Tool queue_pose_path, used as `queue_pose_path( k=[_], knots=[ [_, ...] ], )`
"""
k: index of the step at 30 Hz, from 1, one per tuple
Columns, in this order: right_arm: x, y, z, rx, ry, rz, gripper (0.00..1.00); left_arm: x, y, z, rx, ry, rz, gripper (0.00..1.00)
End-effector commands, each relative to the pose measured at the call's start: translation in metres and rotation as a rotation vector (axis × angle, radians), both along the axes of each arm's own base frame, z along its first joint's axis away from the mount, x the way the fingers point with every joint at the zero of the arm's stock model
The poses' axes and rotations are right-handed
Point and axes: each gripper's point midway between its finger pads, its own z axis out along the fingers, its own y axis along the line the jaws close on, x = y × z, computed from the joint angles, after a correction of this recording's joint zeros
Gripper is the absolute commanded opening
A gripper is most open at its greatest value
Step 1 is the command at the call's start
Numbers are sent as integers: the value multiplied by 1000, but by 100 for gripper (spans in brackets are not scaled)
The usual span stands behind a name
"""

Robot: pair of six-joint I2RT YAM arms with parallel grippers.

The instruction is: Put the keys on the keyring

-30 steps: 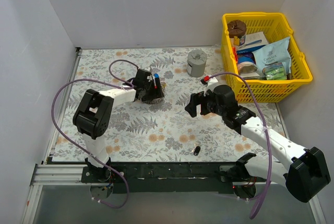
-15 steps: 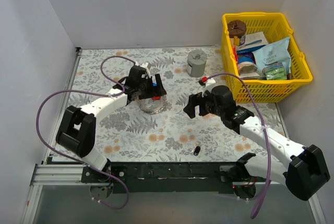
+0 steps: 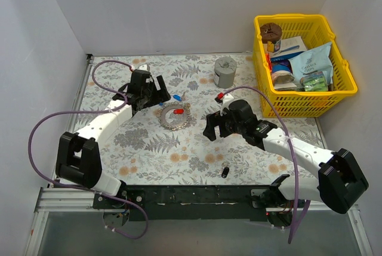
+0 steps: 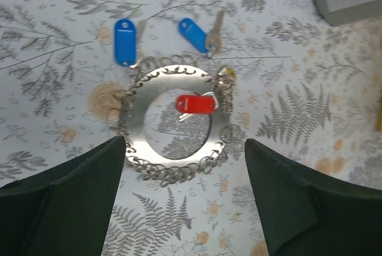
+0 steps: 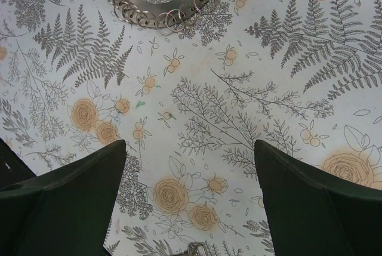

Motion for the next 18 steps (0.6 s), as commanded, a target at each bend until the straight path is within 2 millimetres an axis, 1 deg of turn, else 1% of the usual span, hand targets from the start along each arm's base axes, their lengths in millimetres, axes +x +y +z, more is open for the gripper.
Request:
queue_pose_path(
  k=[1, 3, 4, 6, 7, 10, 11, 15, 18],
  knots=[
    [13, 16, 27, 51, -63, 9, 95, 0, 34, -23, 158, 92, 130, 79],
    [14, 18, 28, 50, -60, 11, 95, 0, 39, -33, 197, 133, 149, 78],
    [13, 19, 27, 49, -57, 13, 95, 0, 44, -45, 236, 172, 162, 77],
    [12, 21, 27, 50, -56, 17, 94, -2, 48, -57, 271, 209, 169, 75],
    [11, 21, 25, 49, -55, 18, 94, -2, 50, -66, 295, 229, 172, 74],
    [10, 21, 21, 45, -48, 19, 94, -4, 46, -81, 301, 263, 155, 73],
    [10, 21, 21, 43, -46, 21, 94, -7, 44, -91, 311, 288, 147, 73],
    [8, 21, 20, 44, -45, 21, 94, -11, 36, -110, 309, 327, 121, 72],
    [7, 20, 16, 38, -38, 25, 94, -11, 30, -121, 317, 341, 98, 71]
  ],
)
